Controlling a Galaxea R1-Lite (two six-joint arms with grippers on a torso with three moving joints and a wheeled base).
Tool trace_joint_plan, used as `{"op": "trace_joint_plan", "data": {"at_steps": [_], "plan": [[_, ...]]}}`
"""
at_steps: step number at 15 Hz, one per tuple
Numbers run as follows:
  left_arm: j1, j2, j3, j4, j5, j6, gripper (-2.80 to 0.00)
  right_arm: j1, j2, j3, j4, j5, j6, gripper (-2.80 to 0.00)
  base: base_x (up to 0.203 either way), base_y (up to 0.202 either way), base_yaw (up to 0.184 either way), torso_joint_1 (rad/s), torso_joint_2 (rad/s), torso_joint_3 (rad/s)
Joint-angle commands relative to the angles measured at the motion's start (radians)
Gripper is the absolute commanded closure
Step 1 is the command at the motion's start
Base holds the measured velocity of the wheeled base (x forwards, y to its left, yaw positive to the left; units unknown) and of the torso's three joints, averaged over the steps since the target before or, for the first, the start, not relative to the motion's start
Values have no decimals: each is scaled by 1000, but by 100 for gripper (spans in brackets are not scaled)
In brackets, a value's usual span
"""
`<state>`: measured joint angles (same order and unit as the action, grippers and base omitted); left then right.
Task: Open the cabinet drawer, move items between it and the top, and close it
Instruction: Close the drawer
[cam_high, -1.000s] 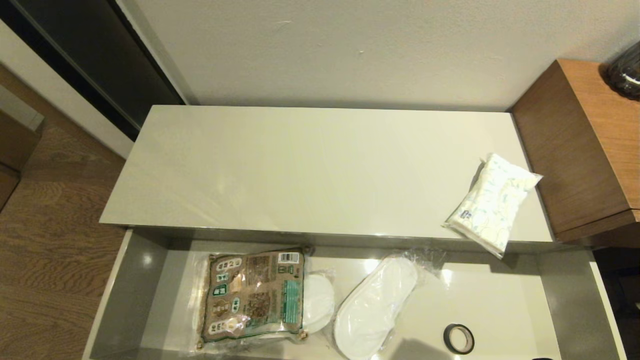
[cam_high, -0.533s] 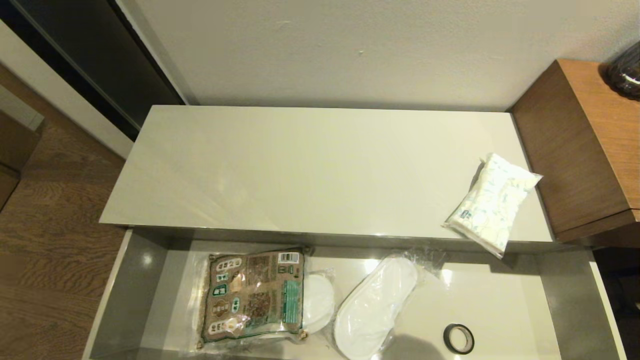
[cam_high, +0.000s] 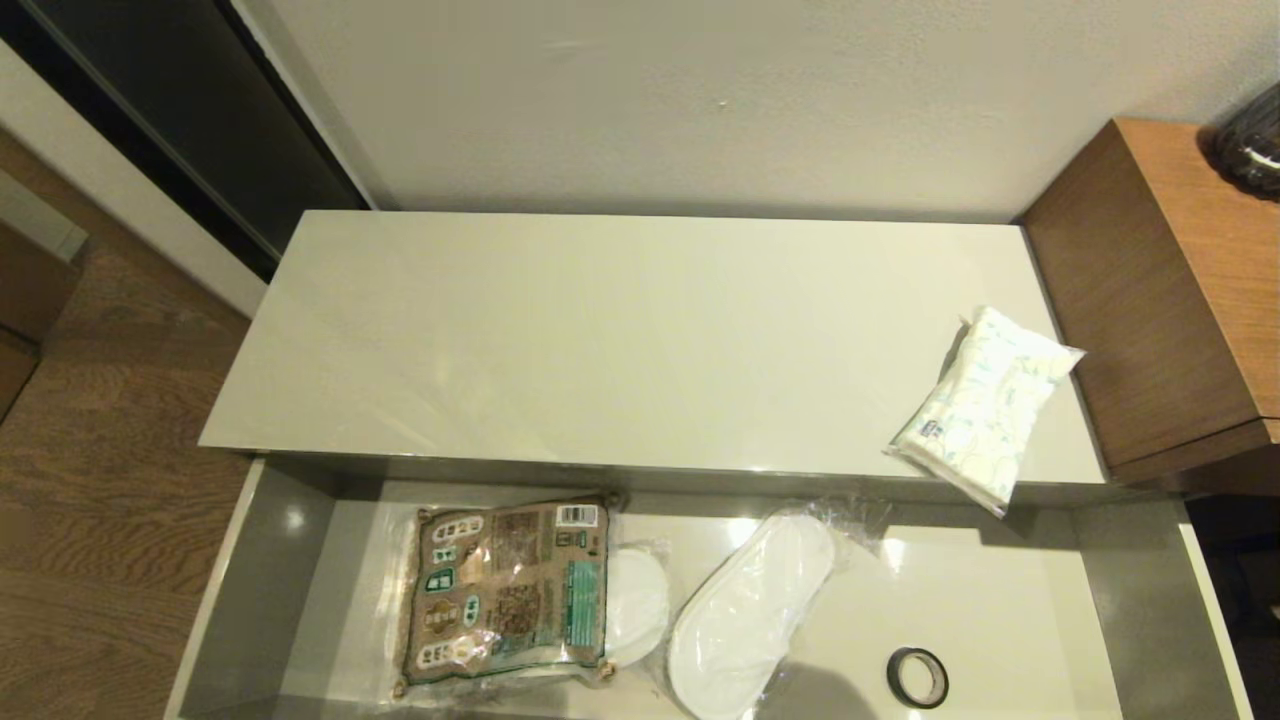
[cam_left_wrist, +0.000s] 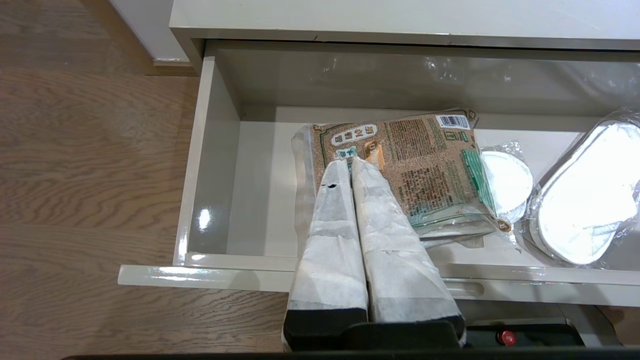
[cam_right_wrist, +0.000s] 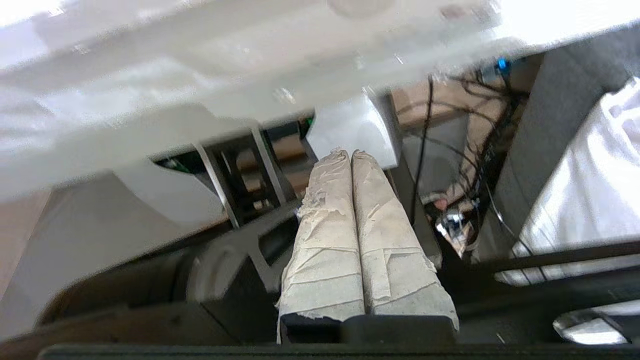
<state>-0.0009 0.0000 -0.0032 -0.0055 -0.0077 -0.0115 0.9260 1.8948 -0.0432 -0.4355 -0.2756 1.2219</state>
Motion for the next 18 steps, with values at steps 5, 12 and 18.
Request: {"op": "trace_joint_plan", "data": {"at_steps": [5, 12, 18], "plan": [[-1, 2, 0, -1, 0, -1, 0, 1, 98, 0, -98, -37, 7, 0, 0, 0, 0, 0, 0, 0], [-1, 2, 0, -1, 0, -1, 0, -1, 101, -27, -110, -48, 0, 0, 0, 0, 0, 0, 0, 0], [-1, 2, 0, -1, 0, -1, 0, -107, 94, -85, -110, -99, -122, 0, 0, 0, 0, 0, 0, 0]]}}
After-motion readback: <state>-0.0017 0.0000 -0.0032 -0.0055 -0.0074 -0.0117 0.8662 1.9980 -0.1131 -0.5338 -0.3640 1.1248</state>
